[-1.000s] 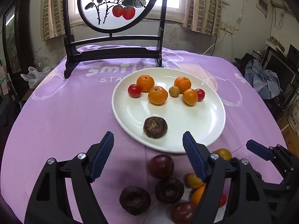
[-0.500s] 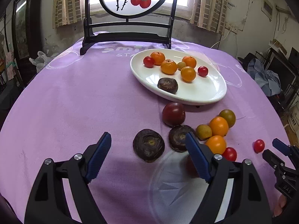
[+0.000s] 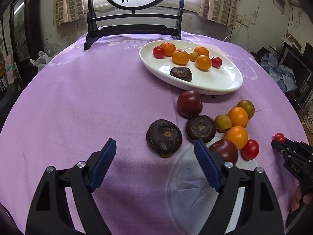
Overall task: Organize fruits
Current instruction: 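Reach the right gripper to a red cherry tomato and grasp it, then grasp a dark brown fruit with the left gripper while the right lifts the cherry tomato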
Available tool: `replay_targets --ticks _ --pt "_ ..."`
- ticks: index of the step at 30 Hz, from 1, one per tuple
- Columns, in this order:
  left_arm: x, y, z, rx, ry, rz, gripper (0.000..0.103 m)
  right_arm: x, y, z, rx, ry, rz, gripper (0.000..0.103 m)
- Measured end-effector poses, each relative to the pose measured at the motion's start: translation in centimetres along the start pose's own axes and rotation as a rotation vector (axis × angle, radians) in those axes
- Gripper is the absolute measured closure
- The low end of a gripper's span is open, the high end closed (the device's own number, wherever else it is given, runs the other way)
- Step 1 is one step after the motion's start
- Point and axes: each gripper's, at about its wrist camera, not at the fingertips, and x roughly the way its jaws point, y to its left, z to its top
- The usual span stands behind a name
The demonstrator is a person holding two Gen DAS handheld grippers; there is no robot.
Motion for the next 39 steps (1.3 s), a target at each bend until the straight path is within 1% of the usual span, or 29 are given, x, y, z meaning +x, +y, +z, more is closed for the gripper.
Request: replay_targets --ticks 1,4,7,9,11,15,16,18,21,22,23,24,26,28,30,34,36,39 --pt "0.1 0.0 -0.1 0.006 0.002 0.003 0.023 -0.1 -0.1 -0.1 0.003 -0.004 0.002 0.076" --pt "0.3 0.1 -0.2 0.017 0.014 0.009 0.023 -1.0 0.1 -0.3 0.017 -0.019 0.06 0.076" --pt "0.4 0.2 -0.2 0.022 0.016 0.023 0.023 -2.6 1.2 -0.4 -0.014 -0.066 0.116 0.076" --pt "0.6 0.1 -0.2 0.027 0.018 0.038 0.024 -3.5 2.2 -0.7 -0.042 -0.088 0.171 0.076" --pt "1.0 0.0 -0.3 0.035 0.03 0.044 0.031 -4.0 3.0 -1.0 -0.07 -0.097 0.204 0.076" --pt "2.3 -0.6 -0.5 0.054 0.074 0.049 0.036 -4.5 3.5 -1.3 -0.089 -0.097 0.248 0.076" --pt "2.2 -0.7 -0.5 0.055 0.061 0.055 0.037 -4.6 3.5 -1.3 -0.087 -0.096 0.255 0.076" --pt "2.5 -1.0 -0.2 0.064 0.059 0.063 0.038 -4.5 3.5 -1.3 -0.086 -0.093 0.262 0.076" --pt "3.1 -1.3 0.2 0.045 0.057 0.061 0.039 -4.4 3.6 -1.5 -0.087 -0.088 0.264 0.076" --pt "3.1 -1.4 0.3 0.043 0.056 0.056 0.043 -4.3 3.6 -1.5 -0.087 -0.087 0.262 0.076" --pt "3.0 -1.6 0.3 0.048 0.054 0.04 0.057 -4.3 3.6 -1.6 -0.086 -0.088 0.259 0.076" --pt "2.8 -1.8 0.2 0.063 0.05 0.034 0.06 -4.3 3.6 -1.6 -0.085 -0.089 0.259 0.076" --pt "2.6 -2.0 0.1 0.074 0.058 0.037 0.06 -4.4 3.5 -1.6 -0.079 -0.096 0.257 0.076" --pt "2.1 -1.8 0.0 0.063 0.079 0.011 0.06 -4.7 3.4 -1.5 -0.076 -0.102 0.251 0.076" --pt "1.3 -1.8 0.2 0.048 0.081 -0.026 0.06 -5.1 3.6 -1.3 -0.079 -0.113 0.25 0.076" --pt "-1.1 -2.4 1.7 0.072 0.033 -0.063 0.06 -6.2 4.2 0.0 -0.096 -0.144 0.257 0.076" --pt "-2.3 -2.8 3.0 0.088 -0.003 -0.076 0.06 -6.8 4.7 1.1 -0.11 -0.172 0.255 0.076" --pt "-3.0 -3.4 5.1 0.092 -0.044 -0.077 0.06 -7.5 5.4 3.2 -0.124 -0.225 0.248 0.076"
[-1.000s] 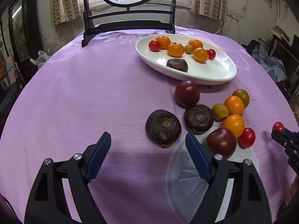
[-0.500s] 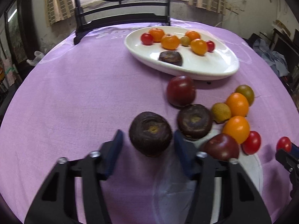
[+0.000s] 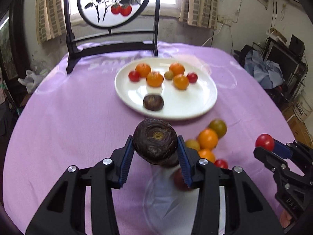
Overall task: Organize fruits
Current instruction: 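Grasp a dark brown fruit with the left gripper while the right lifts the cherry tomato, then carry both fruits over the white plate and open both grippers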
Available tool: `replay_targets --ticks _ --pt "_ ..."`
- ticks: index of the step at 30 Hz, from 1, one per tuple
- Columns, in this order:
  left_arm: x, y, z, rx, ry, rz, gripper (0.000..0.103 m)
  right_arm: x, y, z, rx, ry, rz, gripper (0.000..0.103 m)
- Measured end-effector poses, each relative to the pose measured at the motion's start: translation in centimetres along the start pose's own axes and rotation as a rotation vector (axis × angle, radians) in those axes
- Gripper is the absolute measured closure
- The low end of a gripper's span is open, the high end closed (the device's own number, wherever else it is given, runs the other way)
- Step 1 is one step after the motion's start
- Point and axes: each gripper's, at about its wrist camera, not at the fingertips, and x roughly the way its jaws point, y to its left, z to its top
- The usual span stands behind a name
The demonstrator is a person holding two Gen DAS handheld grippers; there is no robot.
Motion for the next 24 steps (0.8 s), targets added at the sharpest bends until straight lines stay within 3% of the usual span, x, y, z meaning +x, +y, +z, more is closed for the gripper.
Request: replay_targets --ticks 7,13,19,21,22,23,24 --pt "2.4 0.4 4.1 -0.04 -0.03 0.031 0.06 2.7 0.1 4.2 0.017 -0.06 -0.003 0.076" --pt "7.0 1.2 6.5 -0.079 0.024 0.052 0.06 7.8 0.2 6.0 0.025 -0.002 -0.011 0.076" --pt "10.7 1.4 6.8 -0.084 0.08 0.058 0.06 12.2 -0.4 6.1 0.051 0.074 -0.013 0.075" --pt "11.5 1.4 6.8 -0.08 0.092 0.052 0.06 13.0 -0.4 6.0 0.053 0.093 -0.01 0.073" --pt "11.8 1.4 6.8 -0.081 0.099 0.048 0.06 13.3 -0.4 5.9 0.053 0.099 -0.004 0.066" --pt "12.0 1.5 6.8 -0.09 0.103 0.045 0.055 13.3 -0.4 5.9 0.055 0.095 -0.012 0.053" --pt "11.8 1.6 6.8 -0.106 0.092 0.044 0.049 13.1 -0.4 5.8 0.055 0.08 -0.024 0.051"
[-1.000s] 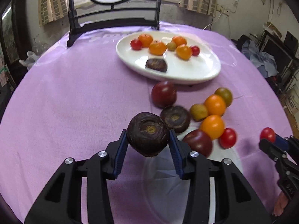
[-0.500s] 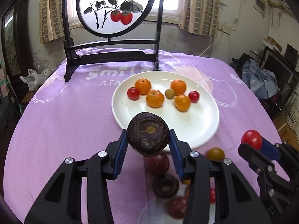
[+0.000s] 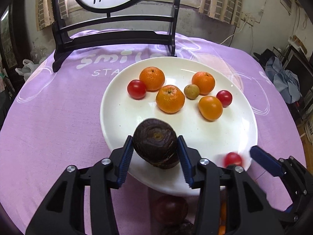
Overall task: Organize fruits
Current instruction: 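Carry both fruits over the white plate and open both grippers, then reach the right gripper to another red cherry tomato and grasp it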
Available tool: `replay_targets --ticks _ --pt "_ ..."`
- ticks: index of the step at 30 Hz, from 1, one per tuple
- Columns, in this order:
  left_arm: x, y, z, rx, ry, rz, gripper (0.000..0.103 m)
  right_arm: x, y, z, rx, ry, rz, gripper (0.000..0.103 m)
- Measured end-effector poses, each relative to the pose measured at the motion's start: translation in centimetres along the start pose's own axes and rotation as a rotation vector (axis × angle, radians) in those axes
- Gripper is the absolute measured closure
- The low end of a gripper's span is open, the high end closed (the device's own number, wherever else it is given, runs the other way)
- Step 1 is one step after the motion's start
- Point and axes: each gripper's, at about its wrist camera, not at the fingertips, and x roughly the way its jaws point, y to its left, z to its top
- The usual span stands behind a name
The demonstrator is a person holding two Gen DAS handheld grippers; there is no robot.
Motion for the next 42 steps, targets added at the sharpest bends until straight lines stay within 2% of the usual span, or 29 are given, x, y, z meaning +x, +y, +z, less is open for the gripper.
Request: replay_targets --ticks 1,2,6,11,19,25,31,35,42 --pt "-0.3 0.2 0.0 -0.014 -0.022 -0.001 0.036 -0.2 0.0 0.0 -0.004 -0.006 0.0 0.051" --pt "-0.9 0.3 -0.1 -0.025 -0.052 0.005 0.032 -0.5 0.0 -0.1 -0.008 -0.006 0.007 0.051" --pt "-2.5 0.1 -0.9 -0.013 -0.071 -0.004 0.032 -2.0 -0.9 -0.7 0.018 -0.026 0.015 0.051" --pt "-4.7 0.3 -3.3 -0.017 -0.082 -0.012 0.024 -3.3 -1.5 -2.3 0.029 -0.009 0.024 0.05" --pt "-6.4 0.5 -7.7 -0.026 -0.05 -0.027 0.023 -6.5 -1.5 -5.0 0.024 -0.015 0.037 0.048" --pt "-7.3 0.2 -10.1 -0.021 -0.055 -0.035 0.022 -7.9 -1.6 -7.0 0.026 -0.008 0.045 0.045" --pt "-7.7 -0.1 -11.1 0.024 -0.075 -0.037 0.019 -8.1 -1.3 -8.4 -0.01 0.032 0.051 0.045" --pt "-7.4 -0.1 -11.5 0.055 -0.065 -0.034 0.018 -8.1 -0.6 -9.0 -0.062 0.075 0.065 0.04" --pt "-7.0 0.5 -11.4 0.026 -0.032 -0.053 0.015 -7.1 0.9 -10.1 -0.144 0.135 0.057 0.04"
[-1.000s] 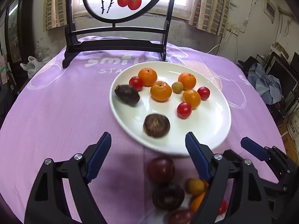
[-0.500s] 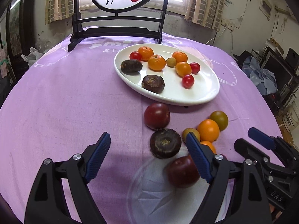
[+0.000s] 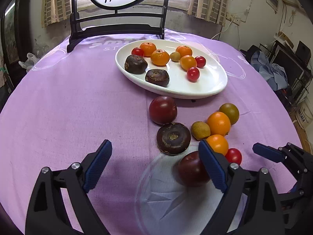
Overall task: Organize fruits
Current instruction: 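Reach the right gripper to another red cherry tomato and grasp it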
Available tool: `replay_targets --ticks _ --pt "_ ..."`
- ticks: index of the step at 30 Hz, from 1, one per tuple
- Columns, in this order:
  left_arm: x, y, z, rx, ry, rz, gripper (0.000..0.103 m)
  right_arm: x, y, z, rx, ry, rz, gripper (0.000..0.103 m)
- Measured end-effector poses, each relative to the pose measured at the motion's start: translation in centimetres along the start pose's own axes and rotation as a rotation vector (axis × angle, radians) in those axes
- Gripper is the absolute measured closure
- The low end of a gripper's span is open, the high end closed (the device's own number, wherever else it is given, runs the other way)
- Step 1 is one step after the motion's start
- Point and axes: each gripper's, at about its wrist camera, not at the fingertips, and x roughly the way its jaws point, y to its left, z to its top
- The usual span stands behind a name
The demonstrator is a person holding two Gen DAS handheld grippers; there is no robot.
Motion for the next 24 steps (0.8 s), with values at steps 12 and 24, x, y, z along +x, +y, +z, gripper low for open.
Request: replay_targets --ticks 12,24 --pt "0.1 -0.1 -0.1 -0.012 0.014 -0.019 0.014 1.5 0.2 -0.4 0.001 0.029 0.005 0.04" --pt "0.0 -0.3 -0.3 -0.012 0.02 -0.031 0.013 2.0 0.0 -0.2 0.043 0.006 -0.001 0.046"
